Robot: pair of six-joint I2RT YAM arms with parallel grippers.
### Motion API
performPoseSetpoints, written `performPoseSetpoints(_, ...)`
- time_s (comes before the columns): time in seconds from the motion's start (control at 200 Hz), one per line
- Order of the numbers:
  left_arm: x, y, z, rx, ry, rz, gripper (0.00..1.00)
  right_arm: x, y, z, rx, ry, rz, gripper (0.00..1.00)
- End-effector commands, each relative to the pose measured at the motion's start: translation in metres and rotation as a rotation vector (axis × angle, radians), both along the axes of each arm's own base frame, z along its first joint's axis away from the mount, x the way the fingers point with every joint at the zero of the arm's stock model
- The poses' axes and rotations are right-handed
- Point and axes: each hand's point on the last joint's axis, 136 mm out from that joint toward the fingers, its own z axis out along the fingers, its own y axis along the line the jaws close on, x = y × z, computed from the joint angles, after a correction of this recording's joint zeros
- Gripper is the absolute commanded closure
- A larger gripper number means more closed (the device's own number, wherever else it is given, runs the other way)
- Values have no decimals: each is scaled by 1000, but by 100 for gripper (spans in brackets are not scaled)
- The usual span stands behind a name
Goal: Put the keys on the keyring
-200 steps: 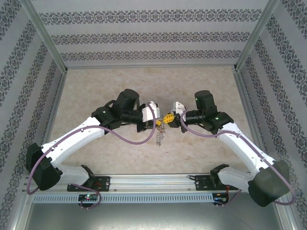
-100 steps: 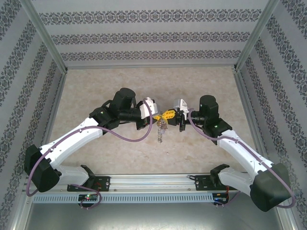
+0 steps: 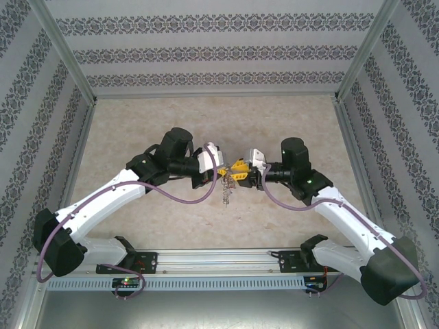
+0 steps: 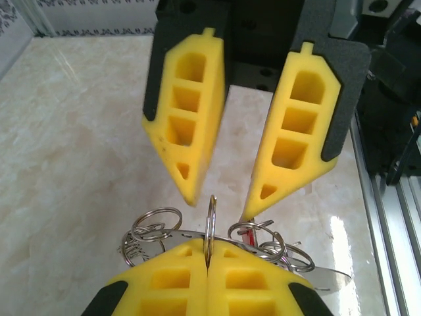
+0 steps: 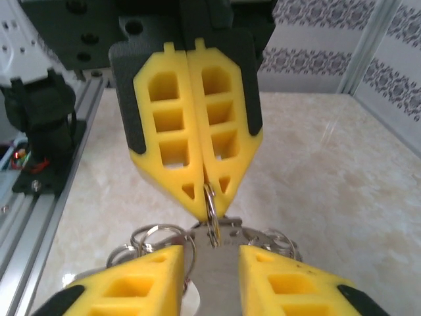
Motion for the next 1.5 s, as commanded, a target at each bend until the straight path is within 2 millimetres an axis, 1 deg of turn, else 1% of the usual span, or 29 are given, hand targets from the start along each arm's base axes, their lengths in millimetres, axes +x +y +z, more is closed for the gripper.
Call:
performPoseSetpoints(0.0,-7,2,9,49,-59,-61,100,-15,-4,-19,-137,-18,85,67)
performPoseSetpoints(0.1,-10,-1,3,86,-54,-90,100,-12,-3,-14,-149,-29,90,66)
performPoseSetpoints(0.23,-13,-5,-1,109,-53,-116,100,-7,2,-7,-141,-27,99,69)
performPoseSetpoints(0.415,-13,-9,-9,137,-48,-126,100,-7,5,1,-129,-27,115,73)
performPoseSetpoints(0.555,-13,-13,-10,149,-50,-133,100,-10,8,1,-117,-4,139,77)
performPoseSetpoints(0.699,-11,-16,-4,125,-64,-129,100,-14,12,-2,-115,28,166,80)
performPoseSetpoints(0.749,-10,-17,-2,119,-64,-126,100,-15,13,-4,-116,36,171,86)
performPoseSetpoints(0.834,-10,-17,-1,114,-61,-127,100,-15,14,-4,-114,44,175,100)
performPoseSetpoints(0.909,-10,-17,-2,115,-60,-122,100,-14,13,-1,-103,49,170,100)
performPoseSetpoints(0.994,-7,-15,-3,114,-60,-99,100,-9,13,9,-46,57,155,100)
performPoseSetpoints(1.009,-7,-15,-3,113,-61,-95,98,-8,13,11,-36,57,151,100)
performPoseSetpoints(1.064,-5,-14,-4,104,-65,-78,85,-3,12,18,-2,48,128,100)
performPoseSetpoints(1.094,-4,-13,-4,91,-64,-69,82,-2,11,21,17,46,119,100)
performPoseSetpoints(1.199,-1,-10,-1,38,-52,-40,82,1,8,31,60,34,99,100)
performPoseSetpoints(1.354,0,-9,-1,16,-37,-22,82,9,6,44,140,18,45,100)
performPoseSetpoints(1.429,1,-9,0,2,-34,-13,82,17,5,52,215,10,-16,100)
performPoseSetpoints(1.499,1,-9,-1,-9,-28,-8,82,25,1,55,273,14,-84,100)
